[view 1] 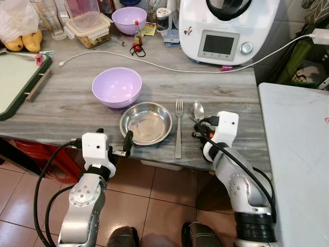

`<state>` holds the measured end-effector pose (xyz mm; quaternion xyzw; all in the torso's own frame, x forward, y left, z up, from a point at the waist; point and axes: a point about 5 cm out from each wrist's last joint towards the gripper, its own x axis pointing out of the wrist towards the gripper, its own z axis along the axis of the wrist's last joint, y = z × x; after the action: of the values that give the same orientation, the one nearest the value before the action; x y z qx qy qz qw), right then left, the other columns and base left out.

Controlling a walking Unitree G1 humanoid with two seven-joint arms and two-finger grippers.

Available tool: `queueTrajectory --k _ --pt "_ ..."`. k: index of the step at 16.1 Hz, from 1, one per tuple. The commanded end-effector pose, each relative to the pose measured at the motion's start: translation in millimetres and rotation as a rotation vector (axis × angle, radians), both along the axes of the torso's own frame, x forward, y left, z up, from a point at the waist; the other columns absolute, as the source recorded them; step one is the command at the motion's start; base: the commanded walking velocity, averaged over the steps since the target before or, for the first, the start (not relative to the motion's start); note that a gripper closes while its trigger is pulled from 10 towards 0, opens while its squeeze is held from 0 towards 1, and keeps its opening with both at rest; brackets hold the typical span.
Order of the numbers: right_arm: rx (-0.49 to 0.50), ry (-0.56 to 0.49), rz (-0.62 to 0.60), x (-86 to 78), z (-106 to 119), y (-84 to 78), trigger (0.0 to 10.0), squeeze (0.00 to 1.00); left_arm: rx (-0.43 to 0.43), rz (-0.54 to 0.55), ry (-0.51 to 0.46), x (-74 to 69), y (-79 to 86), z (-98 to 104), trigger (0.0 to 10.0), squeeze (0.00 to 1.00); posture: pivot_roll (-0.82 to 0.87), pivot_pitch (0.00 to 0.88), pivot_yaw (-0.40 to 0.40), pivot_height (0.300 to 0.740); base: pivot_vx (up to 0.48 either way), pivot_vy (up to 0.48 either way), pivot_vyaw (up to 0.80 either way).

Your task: Setting the table

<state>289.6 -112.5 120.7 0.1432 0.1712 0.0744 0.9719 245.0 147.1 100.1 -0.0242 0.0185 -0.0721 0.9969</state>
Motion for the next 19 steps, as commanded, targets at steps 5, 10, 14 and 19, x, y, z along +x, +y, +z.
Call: queueTrajectory --k 5,10,14,19 --pt "-0.010 0.071 0.013 -0.8 -18 4.9 10.0 0.45 0.001 -0.006 0.003 1.0 -0.4 -2 10.0 0.00 0.00 0.107 0.018 0.740 0.000 0.000 0.00" --pt "-0.015 0.074 0.007 -2.3 -18 2.2 10.0 1.00 0.001 -0.005 0.002 0.8 -0.8 -3 10.0 0.00 0.00 0.107 0.018 0.740 0.000 0.000 0.00" --pt "-0.011 0.027 -0.016 -4.1 -13 -5.4 10.0 1.00 0.001 -0.007 -0.001 1.7 -0.9 -3 10.0 0.00 0.00 0.105 0.020 0.740 0.000 0.000 0.00" --pt "-0.097 -0.149 -0.041 -6.7 12 -19.5 10.0 1.00 0.000 -0.006 -0.009 2.7 0.2 -2 10.0 0.00 -0.01 0.100 0.022 0.740 0.000 0.000 0.00"
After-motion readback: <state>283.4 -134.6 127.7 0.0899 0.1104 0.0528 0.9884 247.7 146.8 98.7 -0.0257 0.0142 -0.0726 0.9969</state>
